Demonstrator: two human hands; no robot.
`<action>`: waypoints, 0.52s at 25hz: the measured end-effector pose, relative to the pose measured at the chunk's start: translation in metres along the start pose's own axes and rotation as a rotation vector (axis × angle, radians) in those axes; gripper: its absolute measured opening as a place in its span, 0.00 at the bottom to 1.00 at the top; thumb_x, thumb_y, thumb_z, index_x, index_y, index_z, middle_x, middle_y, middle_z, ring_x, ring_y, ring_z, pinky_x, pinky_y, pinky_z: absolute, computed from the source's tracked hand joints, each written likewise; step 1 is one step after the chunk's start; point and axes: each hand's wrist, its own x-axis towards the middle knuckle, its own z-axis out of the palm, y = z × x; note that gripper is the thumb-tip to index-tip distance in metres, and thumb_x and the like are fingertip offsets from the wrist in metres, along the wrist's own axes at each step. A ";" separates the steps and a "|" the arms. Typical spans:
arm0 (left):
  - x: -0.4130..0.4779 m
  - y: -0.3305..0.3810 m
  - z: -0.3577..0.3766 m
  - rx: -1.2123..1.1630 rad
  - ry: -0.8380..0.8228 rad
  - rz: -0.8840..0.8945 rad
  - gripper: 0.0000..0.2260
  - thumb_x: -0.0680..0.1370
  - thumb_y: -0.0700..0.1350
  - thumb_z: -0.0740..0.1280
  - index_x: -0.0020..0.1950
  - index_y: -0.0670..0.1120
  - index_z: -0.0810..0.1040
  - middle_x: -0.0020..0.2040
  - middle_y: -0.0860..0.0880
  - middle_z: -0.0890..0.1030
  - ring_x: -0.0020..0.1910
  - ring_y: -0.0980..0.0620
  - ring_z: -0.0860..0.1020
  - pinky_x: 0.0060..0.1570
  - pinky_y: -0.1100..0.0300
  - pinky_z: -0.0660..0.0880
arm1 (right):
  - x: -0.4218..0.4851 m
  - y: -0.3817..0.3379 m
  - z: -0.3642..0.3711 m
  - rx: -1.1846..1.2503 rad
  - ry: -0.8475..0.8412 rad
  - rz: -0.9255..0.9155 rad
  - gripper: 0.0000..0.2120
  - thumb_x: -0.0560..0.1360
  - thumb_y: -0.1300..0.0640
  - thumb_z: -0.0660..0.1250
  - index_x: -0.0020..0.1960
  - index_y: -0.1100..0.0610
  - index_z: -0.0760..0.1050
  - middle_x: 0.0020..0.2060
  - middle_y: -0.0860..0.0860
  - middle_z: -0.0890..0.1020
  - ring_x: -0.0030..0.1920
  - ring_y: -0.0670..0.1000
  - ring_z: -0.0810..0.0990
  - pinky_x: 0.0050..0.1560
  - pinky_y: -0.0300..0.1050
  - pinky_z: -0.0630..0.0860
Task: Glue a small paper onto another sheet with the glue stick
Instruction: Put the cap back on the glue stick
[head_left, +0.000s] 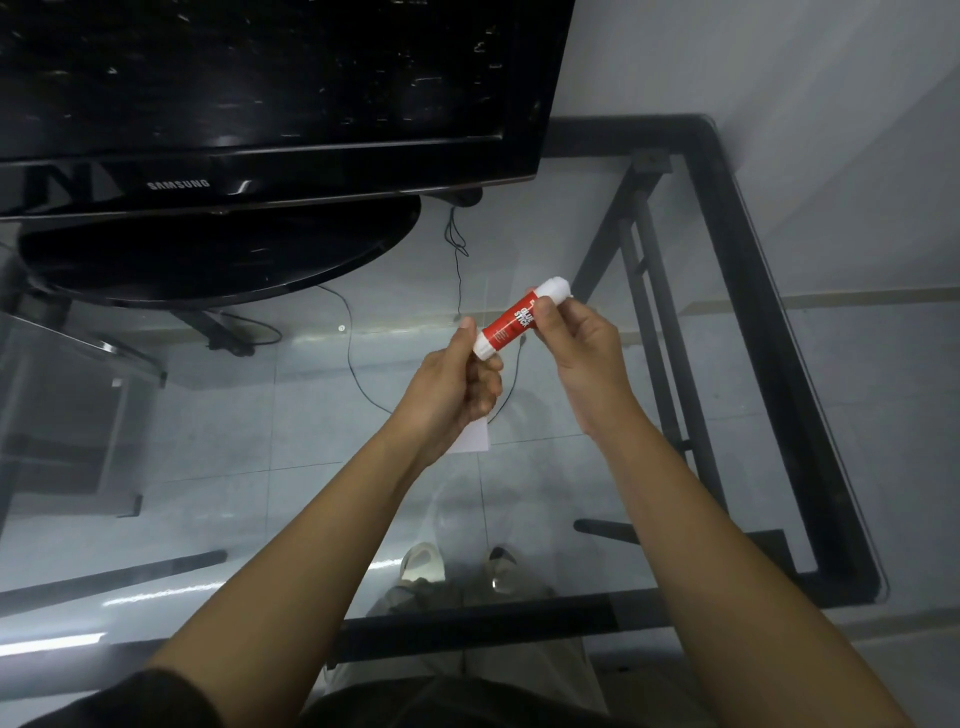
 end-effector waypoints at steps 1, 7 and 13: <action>0.001 0.001 -0.001 -0.008 0.013 0.046 0.15 0.79 0.56 0.58 0.43 0.47 0.78 0.33 0.49 0.79 0.29 0.57 0.74 0.32 0.65 0.74 | 0.000 0.000 0.000 -0.001 0.005 0.000 0.04 0.73 0.46 0.64 0.45 0.43 0.78 0.43 0.41 0.82 0.52 0.44 0.79 0.50 0.36 0.73; 0.002 0.006 -0.006 0.153 0.068 0.061 0.19 0.78 0.59 0.55 0.45 0.46 0.77 0.29 0.52 0.76 0.27 0.57 0.71 0.33 0.66 0.72 | 0.000 -0.004 0.006 -0.011 -0.008 -0.021 0.05 0.73 0.45 0.64 0.43 0.41 0.78 0.41 0.39 0.82 0.51 0.41 0.79 0.47 0.32 0.74; 0.000 0.011 -0.008 0.087 0.007 0.107 0.12 0.78 0.53 0.60 0.44 0.47 0.77 0.30 0.52 0.77 0.28 0.58 0.72 0.35 0.66 0.73 | 0.002 -0.007 0.002 -0.009 0.001 -0.033 0.05 0.73 0.45 0.64 0.46 0.43 0.77 0.43 0.42 0.82 0.52 0.45 0.79 0.55 0.40 0.73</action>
